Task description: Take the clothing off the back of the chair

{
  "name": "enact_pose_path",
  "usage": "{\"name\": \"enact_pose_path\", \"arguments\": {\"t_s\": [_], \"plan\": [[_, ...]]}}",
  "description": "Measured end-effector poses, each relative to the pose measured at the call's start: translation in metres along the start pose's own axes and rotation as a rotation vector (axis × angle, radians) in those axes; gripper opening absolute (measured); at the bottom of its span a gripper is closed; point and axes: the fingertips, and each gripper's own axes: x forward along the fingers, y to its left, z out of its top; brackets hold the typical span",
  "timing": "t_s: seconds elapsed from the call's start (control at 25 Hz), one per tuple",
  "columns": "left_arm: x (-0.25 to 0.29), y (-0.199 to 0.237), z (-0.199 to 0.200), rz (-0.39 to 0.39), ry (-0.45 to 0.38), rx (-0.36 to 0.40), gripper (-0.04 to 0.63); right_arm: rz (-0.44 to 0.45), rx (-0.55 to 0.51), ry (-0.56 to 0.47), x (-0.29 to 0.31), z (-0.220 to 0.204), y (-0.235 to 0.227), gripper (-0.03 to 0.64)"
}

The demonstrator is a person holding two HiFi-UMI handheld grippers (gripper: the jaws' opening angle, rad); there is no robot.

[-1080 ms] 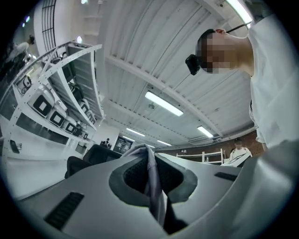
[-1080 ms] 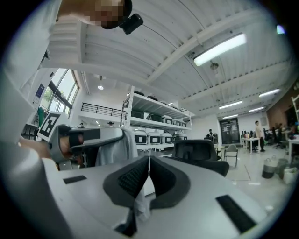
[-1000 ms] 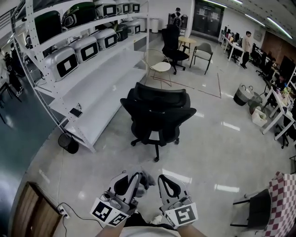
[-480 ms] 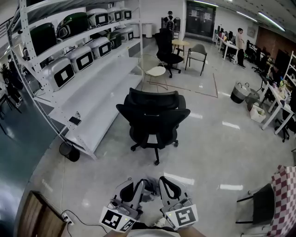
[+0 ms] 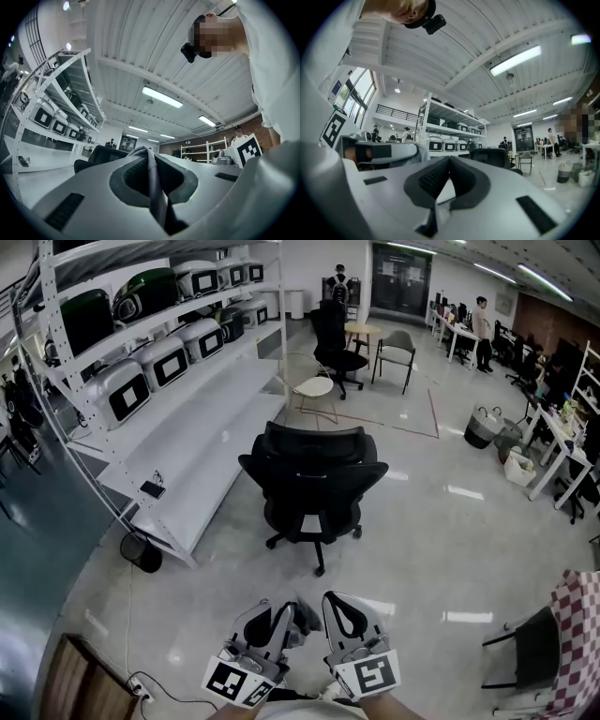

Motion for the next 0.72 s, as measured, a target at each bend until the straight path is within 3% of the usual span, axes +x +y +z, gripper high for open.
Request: {"name": "enact_pose_path", "arguments": {"t_s": [0.72], "plan": [[0.003, 0.015, -0.001, -0.022, -0.006, -0.041, 0.025, -0.003, -0.021, 0.030, 0.015, 0.000, 0.008, 0.017]]}}
